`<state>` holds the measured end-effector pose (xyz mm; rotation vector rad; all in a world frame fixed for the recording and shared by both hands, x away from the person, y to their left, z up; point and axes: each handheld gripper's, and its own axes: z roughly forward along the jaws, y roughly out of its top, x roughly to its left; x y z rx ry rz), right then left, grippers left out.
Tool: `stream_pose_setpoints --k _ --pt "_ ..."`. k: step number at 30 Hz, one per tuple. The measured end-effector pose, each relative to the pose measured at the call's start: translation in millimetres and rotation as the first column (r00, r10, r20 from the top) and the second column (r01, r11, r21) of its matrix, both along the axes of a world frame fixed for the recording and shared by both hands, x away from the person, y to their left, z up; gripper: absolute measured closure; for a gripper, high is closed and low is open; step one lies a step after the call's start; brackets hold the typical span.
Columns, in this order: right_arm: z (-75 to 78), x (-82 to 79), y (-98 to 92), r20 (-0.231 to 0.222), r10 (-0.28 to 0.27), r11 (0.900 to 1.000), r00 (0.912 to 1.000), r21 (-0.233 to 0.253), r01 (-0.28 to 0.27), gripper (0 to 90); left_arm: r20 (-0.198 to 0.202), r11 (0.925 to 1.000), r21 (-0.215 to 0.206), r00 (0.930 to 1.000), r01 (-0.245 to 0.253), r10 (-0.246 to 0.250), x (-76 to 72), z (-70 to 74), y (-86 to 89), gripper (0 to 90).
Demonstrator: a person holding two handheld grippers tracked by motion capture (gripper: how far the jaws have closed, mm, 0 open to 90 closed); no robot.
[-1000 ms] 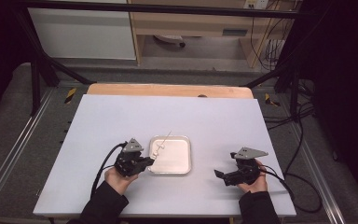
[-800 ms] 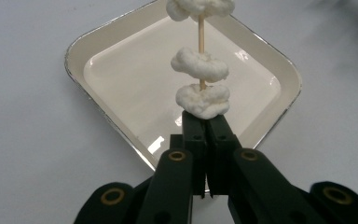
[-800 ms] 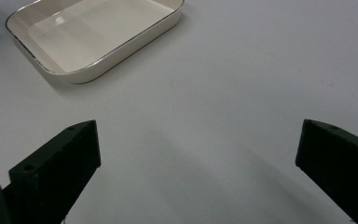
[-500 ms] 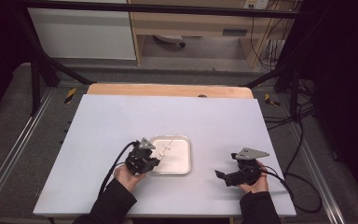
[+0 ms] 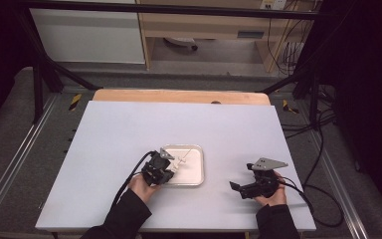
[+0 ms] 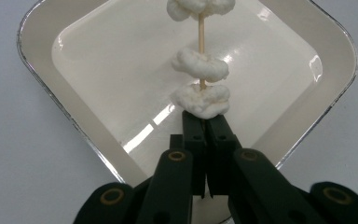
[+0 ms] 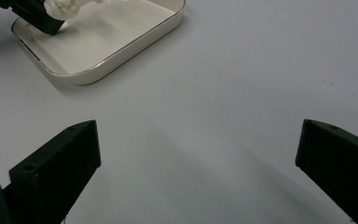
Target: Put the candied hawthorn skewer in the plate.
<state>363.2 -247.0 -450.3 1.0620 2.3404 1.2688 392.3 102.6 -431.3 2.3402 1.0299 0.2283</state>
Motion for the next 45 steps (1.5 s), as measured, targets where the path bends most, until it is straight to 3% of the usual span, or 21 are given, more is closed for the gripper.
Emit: stream_pose_setpoints --k 10,15,17,20,28,35,45 --pt "-0.9 0.2 0.8 -0.007 0.002 1.0 1.0 -0.003 -0.002 0.5 0.014 1.0 -0.002 0.9999 0.001 -0.001 0.2 0.5 1.4 81.8" --pt "-0.3 0.1 0.6 -0.004 0.0 1.0 1.0 0.002 0.0 0.5 0.056 0.9998 0.003 0.9982 0.02 -0.02 -3.2 6.1 6.2 68.5" --pt "-0.1 -0.1 0.5 -0.004 0.0 1.0 1.0 0.002 0.0 0.5 0.067 0.9993 -0.026 0.9975 0.026 -0.024 -4.3 9.6 10.2 61.9" --pt "0.0 -0.1 0.3 -0.003 0.0 1.0 1.0 0.004 0.0 0.5 0.081 0.9975 -0.064 0.9964 0.03 -0.024 -5.3 15.2 17.9 53.2" --pt "0.6 -0.3 -0.2 -0.006 -0.002 1.0 1.0 0.004 0.002 0.5 0.12 0.9964 -0.079 0.9925 0.032 -0.022 -10.0 23.2 41.3 35.1" --pt "0.8 -0.4 -0.4 -0.007 -0.003 1.0 1.0 0.005 0.003 0.5 0.112 0.9941 -0.103 0.9935 0.034 -0.022 -16.0 21.8 64.8 27.2" --pt "0.4 -0.7 -0.2 -0.013 -0.004 1.0 0.9999 0.007 0.005 0.5 0.151 0.9897 -0.141 0.9885 0.02 0.001 -30.6 12.3 105.1 15.0"
